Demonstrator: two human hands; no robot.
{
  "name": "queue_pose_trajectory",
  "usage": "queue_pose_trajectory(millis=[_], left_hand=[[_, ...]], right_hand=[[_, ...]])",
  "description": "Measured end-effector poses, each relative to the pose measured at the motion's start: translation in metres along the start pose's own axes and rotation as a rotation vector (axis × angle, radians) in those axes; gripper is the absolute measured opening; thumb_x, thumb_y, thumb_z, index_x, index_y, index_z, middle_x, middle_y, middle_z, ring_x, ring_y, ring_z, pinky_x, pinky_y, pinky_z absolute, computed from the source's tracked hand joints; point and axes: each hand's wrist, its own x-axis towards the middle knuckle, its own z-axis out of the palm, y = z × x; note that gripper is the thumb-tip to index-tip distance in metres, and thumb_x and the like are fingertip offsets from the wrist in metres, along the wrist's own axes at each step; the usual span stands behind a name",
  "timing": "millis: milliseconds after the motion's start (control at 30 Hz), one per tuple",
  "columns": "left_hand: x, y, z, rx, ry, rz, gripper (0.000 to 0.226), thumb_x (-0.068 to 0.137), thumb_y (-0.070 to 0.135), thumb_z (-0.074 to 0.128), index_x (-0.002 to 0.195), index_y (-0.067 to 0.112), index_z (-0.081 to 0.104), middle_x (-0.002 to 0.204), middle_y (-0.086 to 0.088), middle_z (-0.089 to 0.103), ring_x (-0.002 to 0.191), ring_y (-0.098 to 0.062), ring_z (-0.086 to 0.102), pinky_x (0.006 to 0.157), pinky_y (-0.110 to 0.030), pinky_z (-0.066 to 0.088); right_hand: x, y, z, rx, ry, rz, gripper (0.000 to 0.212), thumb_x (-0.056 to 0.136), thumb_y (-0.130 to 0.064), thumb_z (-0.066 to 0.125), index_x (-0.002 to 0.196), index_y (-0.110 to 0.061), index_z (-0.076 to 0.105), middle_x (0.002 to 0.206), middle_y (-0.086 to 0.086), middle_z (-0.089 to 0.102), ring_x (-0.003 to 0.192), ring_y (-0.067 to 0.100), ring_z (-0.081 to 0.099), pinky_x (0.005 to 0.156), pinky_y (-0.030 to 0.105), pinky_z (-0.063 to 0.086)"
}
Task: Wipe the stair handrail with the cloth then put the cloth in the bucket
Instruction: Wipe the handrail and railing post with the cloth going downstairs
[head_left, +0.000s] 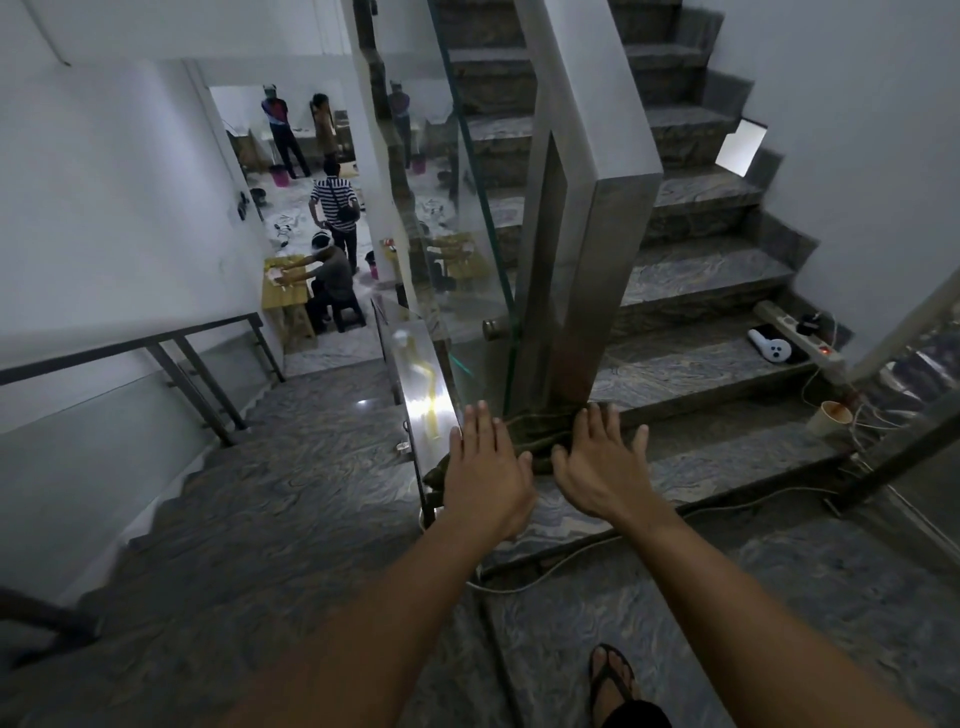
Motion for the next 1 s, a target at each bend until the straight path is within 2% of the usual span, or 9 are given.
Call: queue_pose_trajectory(millis=[300,533,700,767,833,933,1000], left_hand=[[-0.004,-0.008,0.000,0.042,-0.001,-0.082,0.062,0.102,0.033,0.019,0.151,-0.001,0.003,0.161,-0.020,-0.005,0.149,-0.034,-0.011,0.120,-0.047,-0.003],[-0.009,-0.022,-0.003,0.002,-0.007,-0.155,0.066,0.098,0.025,0.029,0.150,-0.004,-0.001,0.160,-0.023,-0.010,0.148,-0.037,-0.013,0.122,-0.049,0.001],[-0.013,-0.026,-0.005,-0.033,0.041,-0.231,0.072,0.095,0.027,0.040,0.150,-0.003,0.005,0.158,-0.028,-0.006,0.147,-0.044,-0.005,0.121,-0.050,0.003],[-0.014,-0.025,-0.007,-0.056,0.093,-0.272,0.070,0.093,0.028,0.046,0.149,0.003,0.012,0.157,-0.027,0.001,0.144,-0.045,0.005,0.118,-0.051,0.008],[-0.015,-0.026,-0.009,-0.092,0.208,-0.285,0.059,0.091,0.025,0.051,0.143,0.010,0.026,0.152,-0.022,0.016,0.137,-0.039,0.021,0.113,-0.049,0.021],[-0.016,-0.025,-0.007,-0.084,0.307,-0.210,0.044,0.087,0.019,0.057,0.128,0.011,0.043,0.135,-0.015,0.039,0.121,-0.030,0.039,0.101,-0.040,0.035],[-0.016,-0.023,-0.004,-0.043,0.306,-0.148,0.044,0.085,0.019,0.059,0.126,0.010,0.047,0.132,-0.014,0.045,0.118,-0.028,0.042,0.102,-0.037,0.037]], right_hand=[[-0.003,-0.010,-0.004,-0.020,0.001,-0.003,0.067,0.095,-0.040,0.024,0.148,0.000,0.015,0.159,0.018,0.015,0.148,0.031,0.007,0.118,0.056,0.001],[-0.014,-0.025,0.009,-0.032,0.063,-0.167,0.063,0.094,-0.034,0.031,0.146,0.000,0.020,0.156,0.020,0.023,0.145,0.033,0.017,0.118,0.054,0.008],[-0.021,-0.026,0.013,0.000,0.050,-0.360,0.056,0.096,-0.026,0.031,0.146,-0.006,0.019,0.159,0.012,0.020,0.147,0.025,0.014,0.119,0.051,0.007],[-0.023,-0.025,0.015,-0.002,0.050,-0.401,0.054,0.098,-0.025,0.028,0.148,-0.007,0.018,0.160,0.010,0.019,0.148,0.022,0.012,0.120,0.050,0.005],[-0.024,-0.021,0.017,-0.013,0.079,-0.383,0.054,0.099,-0.028,0.027,0.148,-0.008,0.018,0.160,0.010,0.019,0.148,0.022,0.013,0.120,0.050,0.005],[-0.025,-0.009,0.019,-0.028,0.142,-0.263,0.058,0.097,-0.033,0.032,0.147,-0.005,0.021,0.158,0.015,0.023,0.147,0.028,0.017,0.118,0.051,0.010],[-0.024,-0.003,0.017,-0.033,0.140,-0.187,0.062,0.096,-0.034,0.033,0.147,-0.002,0.019,0.158,0.018,0.021,0.147,0.030,0.014,0.118,0.051,0.010]])
